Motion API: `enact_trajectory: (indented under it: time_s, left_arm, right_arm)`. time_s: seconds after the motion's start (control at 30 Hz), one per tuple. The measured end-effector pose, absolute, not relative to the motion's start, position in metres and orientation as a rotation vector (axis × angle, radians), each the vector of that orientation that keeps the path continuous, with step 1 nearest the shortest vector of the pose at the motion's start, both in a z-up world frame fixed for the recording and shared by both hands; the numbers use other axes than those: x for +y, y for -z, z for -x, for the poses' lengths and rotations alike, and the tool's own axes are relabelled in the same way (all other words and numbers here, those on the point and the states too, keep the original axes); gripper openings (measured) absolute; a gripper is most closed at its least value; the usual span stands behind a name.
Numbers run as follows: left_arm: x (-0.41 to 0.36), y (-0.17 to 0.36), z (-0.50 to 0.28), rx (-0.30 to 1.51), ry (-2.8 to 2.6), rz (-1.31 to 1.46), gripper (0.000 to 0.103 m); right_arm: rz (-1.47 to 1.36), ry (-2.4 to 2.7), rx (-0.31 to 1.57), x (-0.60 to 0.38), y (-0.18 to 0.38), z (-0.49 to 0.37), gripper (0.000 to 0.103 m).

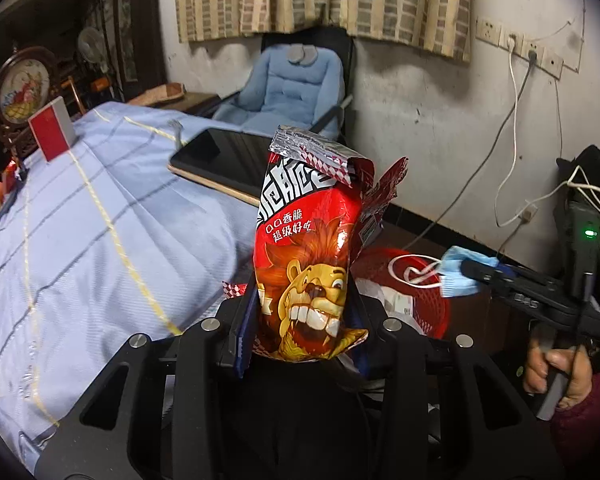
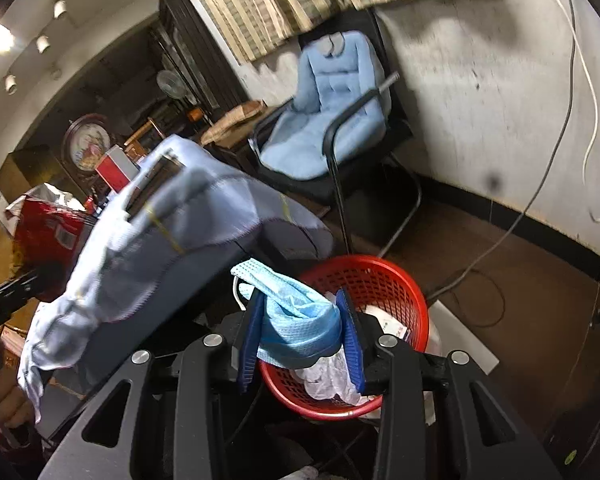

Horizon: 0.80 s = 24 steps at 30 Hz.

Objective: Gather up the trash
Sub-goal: 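Carry the snack bag and mask over the red wastebasket and open both tools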

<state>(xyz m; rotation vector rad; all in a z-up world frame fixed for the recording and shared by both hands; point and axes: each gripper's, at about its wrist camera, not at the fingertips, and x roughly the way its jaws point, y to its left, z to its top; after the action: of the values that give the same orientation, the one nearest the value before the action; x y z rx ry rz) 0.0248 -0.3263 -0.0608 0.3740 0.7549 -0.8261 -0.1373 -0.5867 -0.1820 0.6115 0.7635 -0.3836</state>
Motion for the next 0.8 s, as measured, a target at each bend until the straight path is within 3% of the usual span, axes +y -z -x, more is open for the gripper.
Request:
enact_trajectory:
  time_s: [0.07, 0.23, 0.8]
  left_arm:
    - [-0.333, 0.068, -0.025, 0.772, 0.837, -0.389, 0.040]
    - [-0.348, 0.079, -0.020, 0.781, 0.864, -0.425, 0.040]
    - [-0.447, 0.141, 0.011, 0.882, 1.046, -0.592, 0.040]
  right_arm:
    - [-0.627, 0.423, 0.806, -0.593, 0.199, 0.130, 0.060]
    - [-0.673, 0.435, 0.807, -0.599, 0.211, 0.140, 0.060]
    - [-0.649, 0.538, 0.615, -0.619, 0.150, 0.203, 0.064]
